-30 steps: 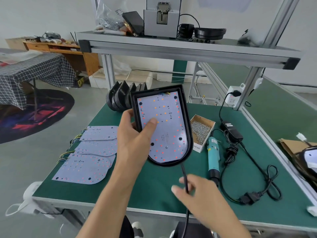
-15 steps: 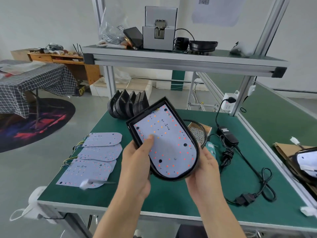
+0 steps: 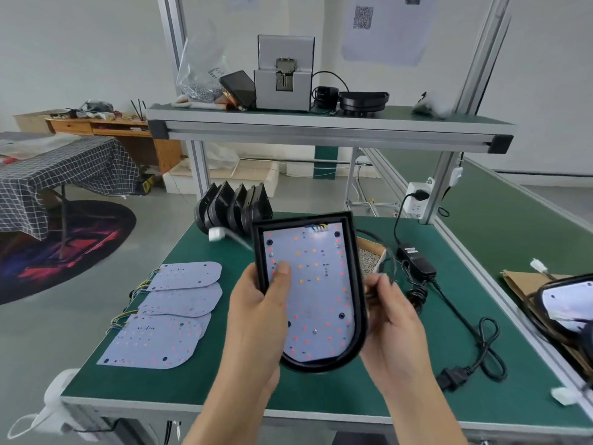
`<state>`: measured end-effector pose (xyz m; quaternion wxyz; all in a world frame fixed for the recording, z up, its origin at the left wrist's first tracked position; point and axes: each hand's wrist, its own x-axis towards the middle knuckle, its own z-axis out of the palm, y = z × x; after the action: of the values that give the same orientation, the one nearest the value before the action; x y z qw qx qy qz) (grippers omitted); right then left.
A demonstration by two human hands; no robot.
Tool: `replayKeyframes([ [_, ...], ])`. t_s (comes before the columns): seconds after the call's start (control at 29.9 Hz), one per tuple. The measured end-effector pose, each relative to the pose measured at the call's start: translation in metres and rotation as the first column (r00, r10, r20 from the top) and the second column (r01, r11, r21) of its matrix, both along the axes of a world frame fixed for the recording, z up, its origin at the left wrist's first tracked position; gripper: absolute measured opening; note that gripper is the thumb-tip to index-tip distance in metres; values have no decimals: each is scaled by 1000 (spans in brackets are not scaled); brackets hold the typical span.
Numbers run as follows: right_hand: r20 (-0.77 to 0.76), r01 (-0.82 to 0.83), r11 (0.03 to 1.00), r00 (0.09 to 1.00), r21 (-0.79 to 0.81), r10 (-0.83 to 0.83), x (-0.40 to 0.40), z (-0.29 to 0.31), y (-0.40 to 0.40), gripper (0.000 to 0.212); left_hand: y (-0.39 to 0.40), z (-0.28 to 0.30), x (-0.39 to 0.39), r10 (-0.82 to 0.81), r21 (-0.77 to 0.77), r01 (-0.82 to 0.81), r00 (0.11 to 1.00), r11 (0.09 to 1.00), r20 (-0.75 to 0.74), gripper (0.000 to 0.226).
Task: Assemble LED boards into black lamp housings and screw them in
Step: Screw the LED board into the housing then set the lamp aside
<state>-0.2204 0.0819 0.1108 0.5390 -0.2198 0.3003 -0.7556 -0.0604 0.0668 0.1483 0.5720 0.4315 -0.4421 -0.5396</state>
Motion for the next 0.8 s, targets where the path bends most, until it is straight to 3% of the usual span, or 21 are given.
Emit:
replayKeyframes([
  [0.1,-201,-166,976,960,142,193,-12,-11,16,24,-8,5,-1,-53,16,56,992,998,-115,16],
  [0.17,-367,-229,920,865,317,342,-22,-14,26,35,-12,6,2,-103,11,105,990,994,-95,17],
  [0.23,-512,-106,894,788,436,343,-35,-13,31,46,-17,9,7,-191,-9,191,981,982,-15,17],
  [0.3,-657,196,922,749,334,79,-50,-6,32,48,-23,16,11,-292,-37,296,952,954,86,19],
  [0.33,-749,336,924,657,185,-89,-57,3,32,54,-25,20,13,-340,-52,350,929,935,147,20],
  [0.37,-834,389,921,505,-10,-222,-63,16,31,59,-27,24,14,-383,-63,405,897,912,222,19],
  [0.44,-902,234,903,159,-361,-402,-72,36,25,60,-31,33,14,-487,-48,544,785,838,382,14],
  [0.5,-879,-20,884,-104,-466,-466,-77,55,17,57,-32,38,12,-613,-23,690,658,724,436,14],
  [0.57,-849,-173,883,-247,-435,-467,-83,67,10,52,-34,41,11,-698,-32,769,595,638,399,18],
  [0.64,-900,-234,914,-214,-331,-381,-88,67,8,41,-38,42,12,-712,-67,784,593,617,377,21],
  [0.74,-985,-196,967,94,-162,-146,-86,47,17,31,-45,37,11,-630,-118,757,610,643,481,20],
  [0.8,-946,-78,986,303,-146,-116,-81,32,22,23,-45,30,4,-570,-146,735,620,662,540,19],
])
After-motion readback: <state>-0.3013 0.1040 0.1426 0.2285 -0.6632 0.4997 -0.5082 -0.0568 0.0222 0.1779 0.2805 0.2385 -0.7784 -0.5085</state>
